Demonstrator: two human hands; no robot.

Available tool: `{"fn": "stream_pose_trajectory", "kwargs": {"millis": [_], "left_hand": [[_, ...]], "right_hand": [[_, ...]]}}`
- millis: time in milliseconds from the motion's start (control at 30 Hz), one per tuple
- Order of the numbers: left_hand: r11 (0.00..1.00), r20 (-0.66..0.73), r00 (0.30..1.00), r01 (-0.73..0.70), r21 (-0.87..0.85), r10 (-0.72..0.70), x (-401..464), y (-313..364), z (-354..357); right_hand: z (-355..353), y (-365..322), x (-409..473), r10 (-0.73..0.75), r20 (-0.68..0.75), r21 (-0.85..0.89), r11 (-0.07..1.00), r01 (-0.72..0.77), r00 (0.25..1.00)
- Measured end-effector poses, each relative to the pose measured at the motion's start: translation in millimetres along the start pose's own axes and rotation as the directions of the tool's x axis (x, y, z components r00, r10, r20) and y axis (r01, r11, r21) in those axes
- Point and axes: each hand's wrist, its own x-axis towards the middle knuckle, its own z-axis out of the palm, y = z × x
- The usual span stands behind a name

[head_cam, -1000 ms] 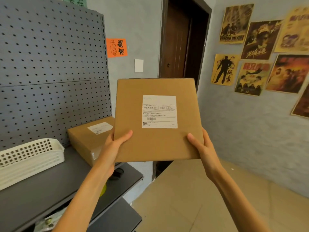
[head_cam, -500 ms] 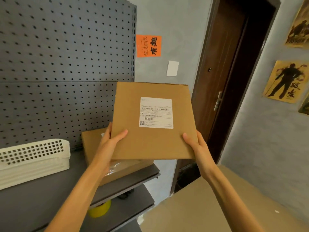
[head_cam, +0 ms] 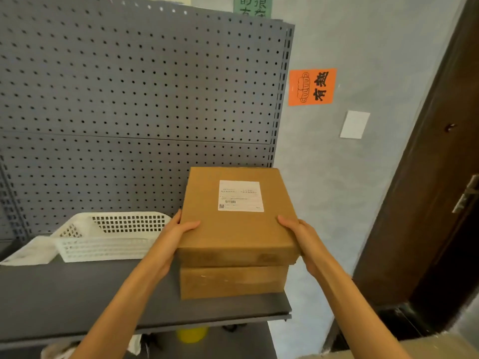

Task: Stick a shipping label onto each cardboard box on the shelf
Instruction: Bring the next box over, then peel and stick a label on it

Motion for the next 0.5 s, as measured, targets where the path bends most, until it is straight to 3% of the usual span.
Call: {"fn": "stream_pose_trajectory", "kwargs": {"millis": [500], "left_hand": [[0.976, -0.046, 0.98, 0.198, 0.089, -0.194, 26.0, 0.4, 5.2]], "right_hand": [[-2.0, -2.2, 41.2, 0.125, 0.011, -0.105, 0.987, -0.123, 0.992]]}}
